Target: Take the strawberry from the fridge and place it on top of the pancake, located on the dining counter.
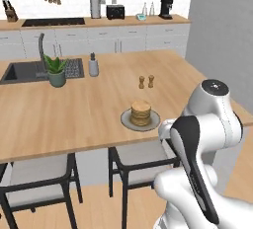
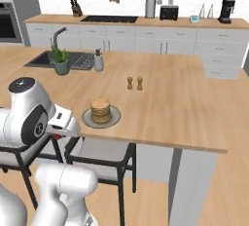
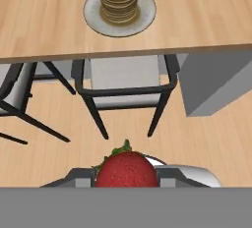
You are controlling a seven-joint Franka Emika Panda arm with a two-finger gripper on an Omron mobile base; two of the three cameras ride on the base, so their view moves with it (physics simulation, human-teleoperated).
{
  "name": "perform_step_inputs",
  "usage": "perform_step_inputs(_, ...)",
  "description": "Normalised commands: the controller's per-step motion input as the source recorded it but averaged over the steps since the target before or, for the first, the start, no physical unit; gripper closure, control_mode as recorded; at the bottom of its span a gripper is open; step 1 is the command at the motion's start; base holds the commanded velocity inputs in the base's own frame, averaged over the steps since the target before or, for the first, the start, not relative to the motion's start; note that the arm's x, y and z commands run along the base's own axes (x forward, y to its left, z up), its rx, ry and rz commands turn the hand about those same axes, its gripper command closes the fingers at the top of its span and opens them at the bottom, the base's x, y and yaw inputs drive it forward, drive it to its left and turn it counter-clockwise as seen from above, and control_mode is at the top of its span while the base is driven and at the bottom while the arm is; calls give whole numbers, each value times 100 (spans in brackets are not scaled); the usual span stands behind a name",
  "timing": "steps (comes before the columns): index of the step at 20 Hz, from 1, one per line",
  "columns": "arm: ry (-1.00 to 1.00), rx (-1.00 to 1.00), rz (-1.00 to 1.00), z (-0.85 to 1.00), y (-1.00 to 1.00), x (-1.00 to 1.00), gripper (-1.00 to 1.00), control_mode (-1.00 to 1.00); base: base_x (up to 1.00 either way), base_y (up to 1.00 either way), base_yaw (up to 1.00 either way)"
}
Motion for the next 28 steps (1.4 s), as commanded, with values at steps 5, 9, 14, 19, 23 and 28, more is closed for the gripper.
perform_step_inputs(5,0,0,0,0,0,0,100,100,53,23,-9)
perform_step_inputs(9,0,0,0,0,0,0,100,100,58,34,-15)
perform_step_inputs(14,0,0,0,0,0,0,100,100,63,29,-5)
perform_step_inputs(19,1,-2,3,19,13,99,100,-100,0,0,0)
perform_step_inputs(23,0,0,12,17,-2,100,100,-100,0,0,0)
perform_step_inputs(28,6,1,3,-1,-9,100,100,-100,0,0,0)
